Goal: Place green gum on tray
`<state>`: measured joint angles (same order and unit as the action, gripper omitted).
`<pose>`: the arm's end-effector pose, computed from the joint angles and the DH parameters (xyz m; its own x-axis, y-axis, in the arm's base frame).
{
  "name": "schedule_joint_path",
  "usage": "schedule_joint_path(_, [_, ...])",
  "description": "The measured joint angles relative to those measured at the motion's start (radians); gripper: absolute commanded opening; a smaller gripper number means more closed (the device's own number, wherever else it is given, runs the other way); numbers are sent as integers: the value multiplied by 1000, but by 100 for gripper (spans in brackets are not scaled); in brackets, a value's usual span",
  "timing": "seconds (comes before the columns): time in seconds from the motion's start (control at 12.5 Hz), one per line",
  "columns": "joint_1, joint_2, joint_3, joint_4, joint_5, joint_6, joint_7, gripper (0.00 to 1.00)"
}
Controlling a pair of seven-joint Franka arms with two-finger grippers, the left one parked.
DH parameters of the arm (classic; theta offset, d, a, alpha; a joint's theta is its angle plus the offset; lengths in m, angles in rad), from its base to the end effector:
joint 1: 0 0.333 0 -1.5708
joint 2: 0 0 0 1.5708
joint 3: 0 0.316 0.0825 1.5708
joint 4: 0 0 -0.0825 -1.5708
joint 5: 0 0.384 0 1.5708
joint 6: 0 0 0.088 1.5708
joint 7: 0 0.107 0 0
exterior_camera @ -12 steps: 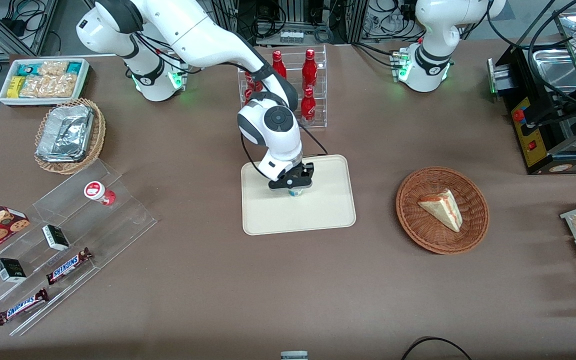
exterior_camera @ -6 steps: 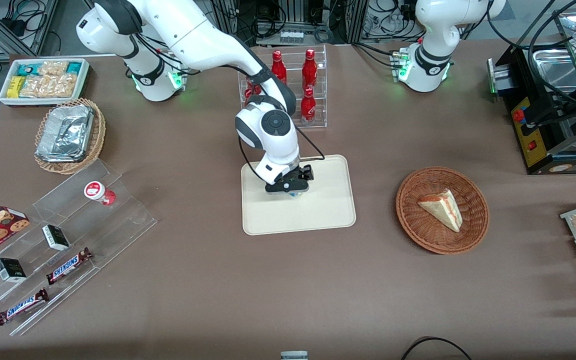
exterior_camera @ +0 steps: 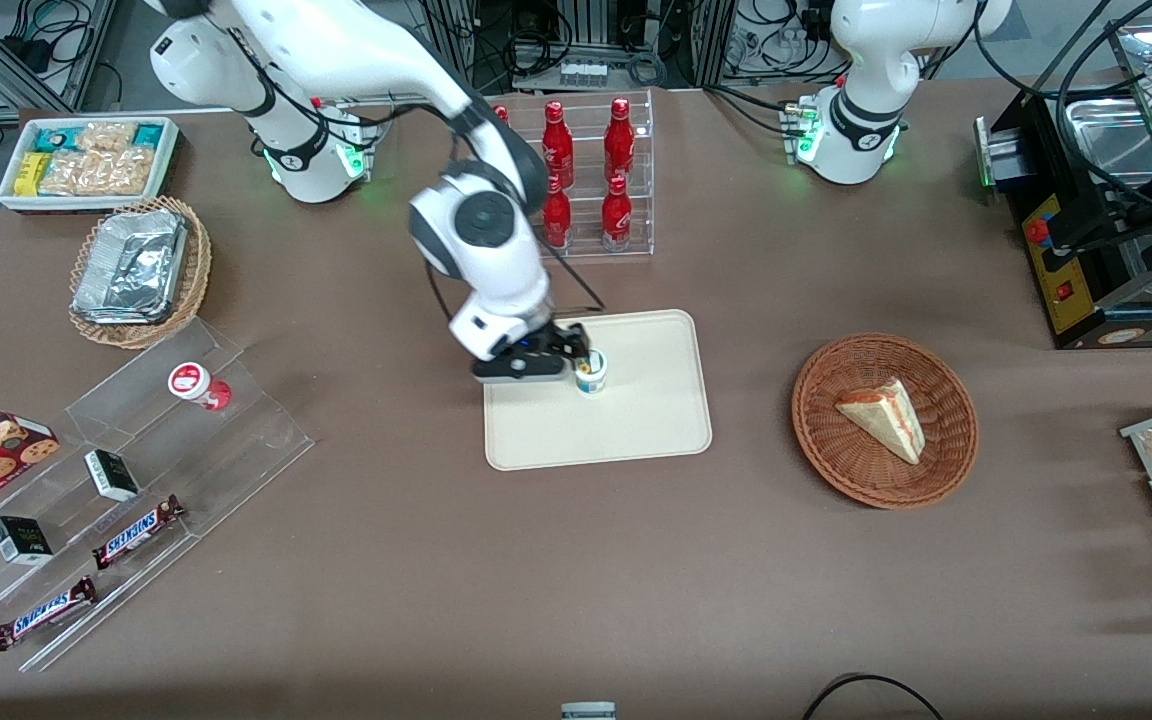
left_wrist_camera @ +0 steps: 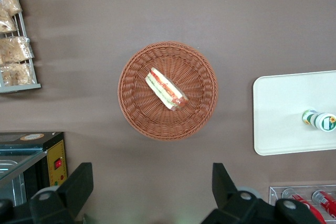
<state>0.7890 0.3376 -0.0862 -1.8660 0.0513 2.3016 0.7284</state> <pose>0.4846 0.4165 0.3461 0.9964 -0.0540 0.0655 -0.0490 -0.9959 -0.0757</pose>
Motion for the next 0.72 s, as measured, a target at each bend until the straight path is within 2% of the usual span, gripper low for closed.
schedule_joint_path(0.32, [-145,-221,-1,-25,0,-292,-214,100])
schedule_joint_path(0.72, [-433,-341,-4,27,1,-568,-613,100])
